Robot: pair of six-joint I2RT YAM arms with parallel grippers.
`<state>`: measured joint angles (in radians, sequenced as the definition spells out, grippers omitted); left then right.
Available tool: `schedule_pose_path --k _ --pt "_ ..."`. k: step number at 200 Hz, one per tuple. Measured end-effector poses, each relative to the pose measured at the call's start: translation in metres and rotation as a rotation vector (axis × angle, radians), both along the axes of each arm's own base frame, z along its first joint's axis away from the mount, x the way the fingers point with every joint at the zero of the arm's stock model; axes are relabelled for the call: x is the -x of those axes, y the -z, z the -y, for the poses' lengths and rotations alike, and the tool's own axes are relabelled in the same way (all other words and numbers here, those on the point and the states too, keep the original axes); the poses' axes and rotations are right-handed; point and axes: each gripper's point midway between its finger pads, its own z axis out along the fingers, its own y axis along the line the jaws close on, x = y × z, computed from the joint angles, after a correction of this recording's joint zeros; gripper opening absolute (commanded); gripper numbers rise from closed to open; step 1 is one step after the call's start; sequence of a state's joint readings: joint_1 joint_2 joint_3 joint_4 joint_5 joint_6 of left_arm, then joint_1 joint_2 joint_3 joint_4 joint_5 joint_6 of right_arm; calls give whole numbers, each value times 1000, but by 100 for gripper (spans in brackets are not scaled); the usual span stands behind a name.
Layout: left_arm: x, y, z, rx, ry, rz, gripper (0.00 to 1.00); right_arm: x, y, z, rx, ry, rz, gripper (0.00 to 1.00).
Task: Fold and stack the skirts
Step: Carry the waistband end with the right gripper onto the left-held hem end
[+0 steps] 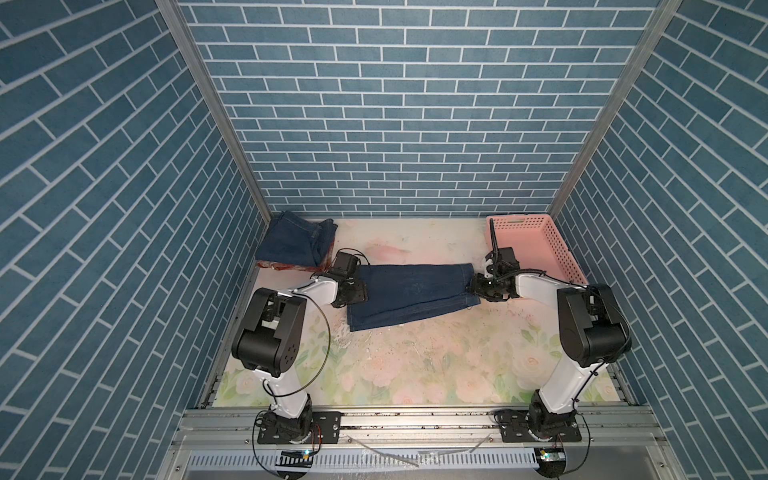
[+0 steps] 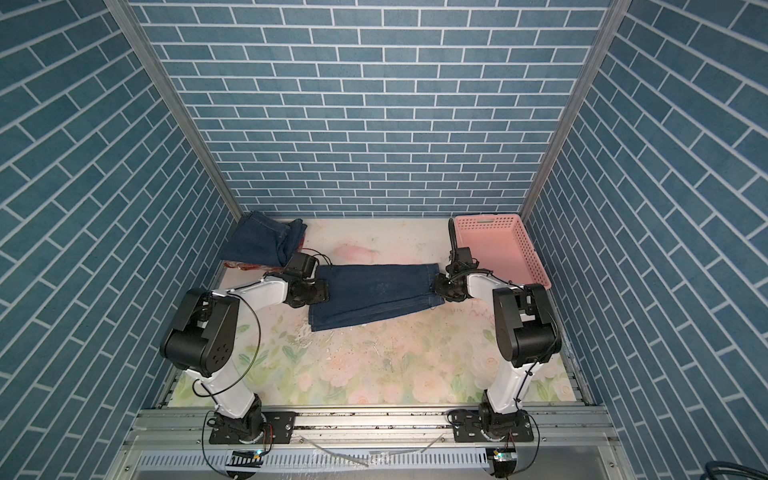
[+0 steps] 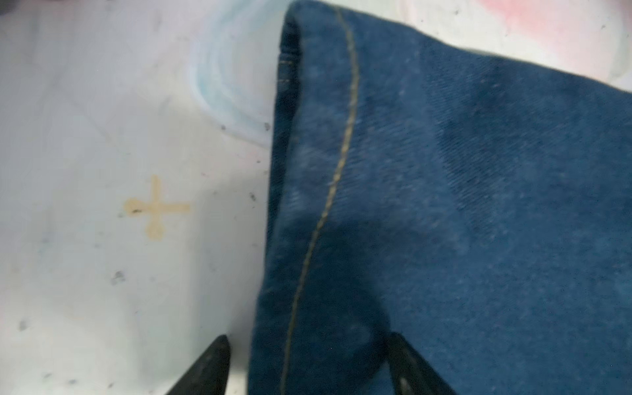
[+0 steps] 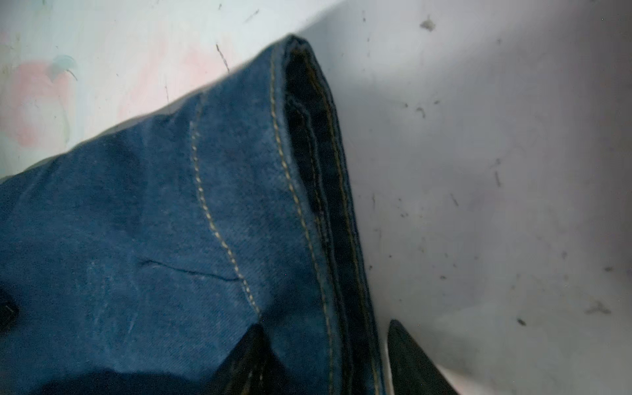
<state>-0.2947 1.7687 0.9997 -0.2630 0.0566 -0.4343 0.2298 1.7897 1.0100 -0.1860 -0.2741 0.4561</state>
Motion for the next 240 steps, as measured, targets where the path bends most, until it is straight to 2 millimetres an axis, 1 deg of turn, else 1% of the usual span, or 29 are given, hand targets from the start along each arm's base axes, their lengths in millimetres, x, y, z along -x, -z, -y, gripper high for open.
schedule_pose_path --k 7,14,27,36,50,58,95,119,139,153,172,189,217,228,240 --pt "-2 0 1 -5 4 0 54 -1 0 -1 -4 -2 4 56" --pt "-4 1 2 -9 6 1 48 -3 0 -2 -10 -4 10 51" --pt "-6 2 2 -16 6 3 41 -5 1 -4 -20 -9 16 42" --pt "-6 3 2 -16 -3 1 34 -5 2 -6 -27 -14 17 30" --pt "-7 4 1 -19 -2 1 23 -5 4 -8 -43 -15 8 8" --pt "-8 4 1 -20 -1 3 19 -6 3 -10 -57 -15 9 0" --pt "-11 5 7 -6 -3 8 6 -6 -1 -8 -51 -6 17 0" --pt "-14 5 12 6 -6 21 0 -4 -12 -6 -27 0 34 0" --pt "-18 5 19 20 -1 39 0 0 -26 -6 14 -2 55 0" --pt "-21 5 24 27 2 50 0 3 -38 -12 42 -17 77 0" --pt "-25 5 30 39 7 65 0 7 -59 -30 69 -55 116 0" --pt "-27 5 35 48 12 77 0 9 -81 -53 78 -101 157 0" --pt "-30 4 39 68 14 87 0 15 -117 -100 67 -188 235 0" --pt "-31 4 41 76 13 89 0 18 -129 -118 52 -215 261 0" --pt "-32 4 43 85 13 94 0 21 -141 -142 16 -243 288 0"
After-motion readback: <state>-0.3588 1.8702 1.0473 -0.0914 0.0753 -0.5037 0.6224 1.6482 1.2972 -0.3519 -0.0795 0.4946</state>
